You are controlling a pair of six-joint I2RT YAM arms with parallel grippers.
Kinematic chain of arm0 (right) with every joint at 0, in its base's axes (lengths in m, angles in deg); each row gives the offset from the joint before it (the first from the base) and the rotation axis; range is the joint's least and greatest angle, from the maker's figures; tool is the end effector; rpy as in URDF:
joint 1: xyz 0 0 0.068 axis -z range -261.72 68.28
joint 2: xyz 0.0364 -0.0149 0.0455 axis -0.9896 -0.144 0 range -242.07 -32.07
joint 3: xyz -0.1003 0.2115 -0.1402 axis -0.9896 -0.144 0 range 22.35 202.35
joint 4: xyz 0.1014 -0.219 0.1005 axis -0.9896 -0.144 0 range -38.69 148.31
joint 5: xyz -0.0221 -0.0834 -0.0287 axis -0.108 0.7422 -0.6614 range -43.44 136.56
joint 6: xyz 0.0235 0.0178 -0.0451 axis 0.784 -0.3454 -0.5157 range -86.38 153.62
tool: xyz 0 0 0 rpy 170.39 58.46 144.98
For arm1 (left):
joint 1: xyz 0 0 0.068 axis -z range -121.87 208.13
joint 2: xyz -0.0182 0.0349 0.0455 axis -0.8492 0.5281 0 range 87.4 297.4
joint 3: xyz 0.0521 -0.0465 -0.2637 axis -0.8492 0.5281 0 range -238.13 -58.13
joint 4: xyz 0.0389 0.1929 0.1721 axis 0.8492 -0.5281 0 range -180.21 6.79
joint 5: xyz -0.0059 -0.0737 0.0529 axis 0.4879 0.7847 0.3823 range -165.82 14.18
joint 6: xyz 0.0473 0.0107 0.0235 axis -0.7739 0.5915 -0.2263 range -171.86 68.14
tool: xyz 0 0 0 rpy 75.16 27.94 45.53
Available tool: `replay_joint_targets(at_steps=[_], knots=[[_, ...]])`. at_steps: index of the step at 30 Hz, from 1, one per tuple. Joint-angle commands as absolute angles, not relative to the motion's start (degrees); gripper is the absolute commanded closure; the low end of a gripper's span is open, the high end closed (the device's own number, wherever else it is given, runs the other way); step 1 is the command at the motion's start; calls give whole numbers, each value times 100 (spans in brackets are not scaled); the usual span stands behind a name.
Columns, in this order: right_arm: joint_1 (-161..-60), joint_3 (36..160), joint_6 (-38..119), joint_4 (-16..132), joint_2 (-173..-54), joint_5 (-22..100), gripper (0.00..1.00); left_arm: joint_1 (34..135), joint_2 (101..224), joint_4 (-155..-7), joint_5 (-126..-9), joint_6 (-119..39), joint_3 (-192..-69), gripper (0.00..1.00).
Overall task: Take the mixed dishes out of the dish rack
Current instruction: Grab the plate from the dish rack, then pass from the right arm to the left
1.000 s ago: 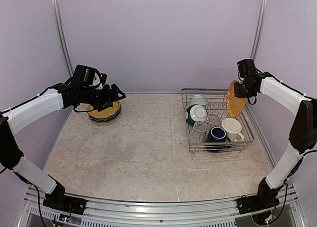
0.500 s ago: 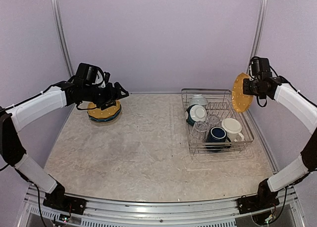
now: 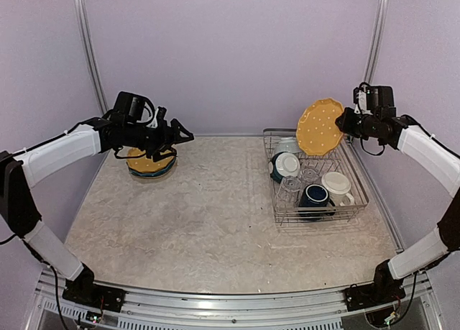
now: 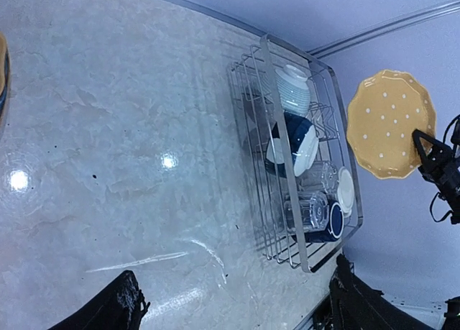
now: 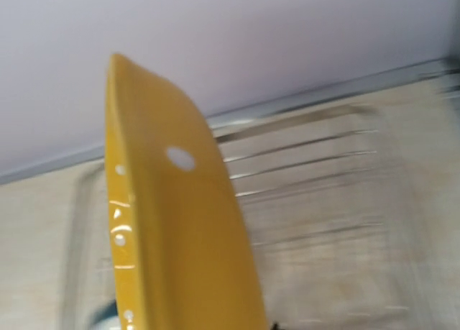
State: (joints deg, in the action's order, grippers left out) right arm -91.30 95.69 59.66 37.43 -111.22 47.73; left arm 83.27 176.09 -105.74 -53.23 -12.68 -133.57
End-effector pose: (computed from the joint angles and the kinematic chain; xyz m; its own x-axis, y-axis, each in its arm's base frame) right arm 0.3136 0.0522 0.3585 -0.4632 0.3670 -0.8067 0.0612 0.9213 0.3840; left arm 0.3136 -0.1623 0.3172 -0.8364 -0.2517 -0.4869 0.1885 0.7021 -0.6867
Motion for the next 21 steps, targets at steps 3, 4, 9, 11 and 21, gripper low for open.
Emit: replay_joint_targets(at_steps=[3,4,9,11,21], knots=[[-9154,9372,7204,6163,-11330,1998,100,8274,17860,-9866,-3950,-728,-13530,12],[-9204,9313,7348,6399,-11423,1774,100,8278,17889,-9741,-3783,-639,-13526,11],[-9601,9132,7857,7158,-11872,1196,100,8356,18181,-9095,-3185,-126,-13450,11],[-9780,9143,7923,7263,-12025,1142,100,8434,18280,-8870,-3031,25,-13447,10],[-10425,9184,8500,8007,-12647,709,100,8695,18866,-8744,-2850,367,-13674,10]])
